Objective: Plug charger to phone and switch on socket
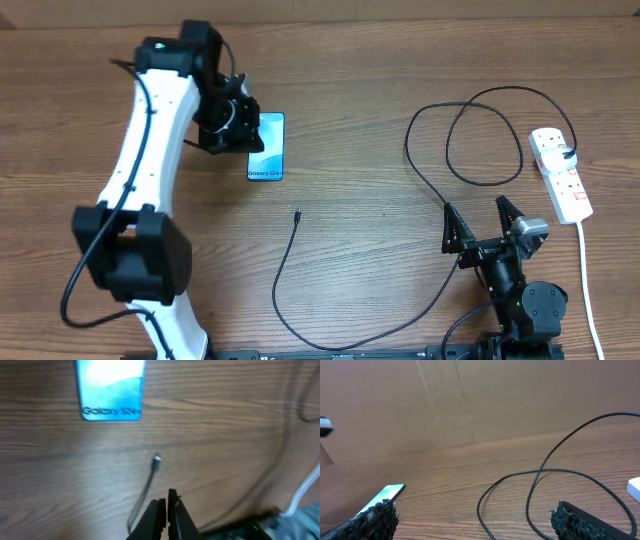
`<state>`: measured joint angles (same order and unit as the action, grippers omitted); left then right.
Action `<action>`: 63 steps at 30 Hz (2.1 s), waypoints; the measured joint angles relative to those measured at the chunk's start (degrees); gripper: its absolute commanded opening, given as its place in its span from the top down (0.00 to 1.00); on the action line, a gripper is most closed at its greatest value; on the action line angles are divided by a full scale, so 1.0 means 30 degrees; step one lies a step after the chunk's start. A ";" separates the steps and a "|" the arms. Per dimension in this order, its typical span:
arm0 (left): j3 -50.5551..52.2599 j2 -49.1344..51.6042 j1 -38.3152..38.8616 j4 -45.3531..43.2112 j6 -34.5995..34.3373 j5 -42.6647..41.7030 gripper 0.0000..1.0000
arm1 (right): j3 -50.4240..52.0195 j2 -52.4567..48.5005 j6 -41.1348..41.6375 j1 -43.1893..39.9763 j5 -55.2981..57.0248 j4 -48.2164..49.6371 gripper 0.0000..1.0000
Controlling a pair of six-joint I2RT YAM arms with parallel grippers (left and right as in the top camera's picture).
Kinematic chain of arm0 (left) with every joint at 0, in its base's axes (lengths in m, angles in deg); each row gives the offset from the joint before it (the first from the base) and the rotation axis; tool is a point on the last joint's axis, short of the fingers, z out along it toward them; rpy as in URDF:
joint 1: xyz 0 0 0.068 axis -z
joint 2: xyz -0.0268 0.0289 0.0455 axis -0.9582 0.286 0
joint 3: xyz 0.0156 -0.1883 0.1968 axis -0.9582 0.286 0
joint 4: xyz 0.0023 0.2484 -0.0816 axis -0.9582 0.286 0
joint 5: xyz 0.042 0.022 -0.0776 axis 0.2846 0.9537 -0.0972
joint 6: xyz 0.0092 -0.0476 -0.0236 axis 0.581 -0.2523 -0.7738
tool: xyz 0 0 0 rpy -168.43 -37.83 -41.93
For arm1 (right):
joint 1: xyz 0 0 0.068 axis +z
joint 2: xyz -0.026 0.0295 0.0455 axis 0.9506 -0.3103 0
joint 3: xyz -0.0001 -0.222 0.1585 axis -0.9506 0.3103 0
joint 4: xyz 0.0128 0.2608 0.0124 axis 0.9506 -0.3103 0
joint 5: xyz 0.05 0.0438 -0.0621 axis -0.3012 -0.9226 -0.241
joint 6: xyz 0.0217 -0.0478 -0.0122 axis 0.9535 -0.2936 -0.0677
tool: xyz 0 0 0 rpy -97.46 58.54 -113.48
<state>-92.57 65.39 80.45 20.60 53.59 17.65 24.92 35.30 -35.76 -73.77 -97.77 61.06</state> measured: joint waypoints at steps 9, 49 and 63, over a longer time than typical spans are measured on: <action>0.0000 0.2477 0.0903 -0.1020 -0.1275 0.4422 0.00 | 0.0000 0.0000 0.0000 0.0000 0.0000 0.0000 0.00; 0.0138 0.6543 0.2280 -0.6980 -0.0138 0.6710 0.00 | 0.0000 0.0000 -0.0007 0.0000 0.0000 0.0000 0.00; 0.1202 0.6302 0.2302 -0.7635 -0.0160 0.7067 0.02 | 0.0000 0.0000 0.0000 0.0000 -0.0007 -0.0007 0.00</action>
<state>-88.96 84.29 87.36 -2.31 53.10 38.85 24.92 35.30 -35.76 -73.77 -97.79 61.03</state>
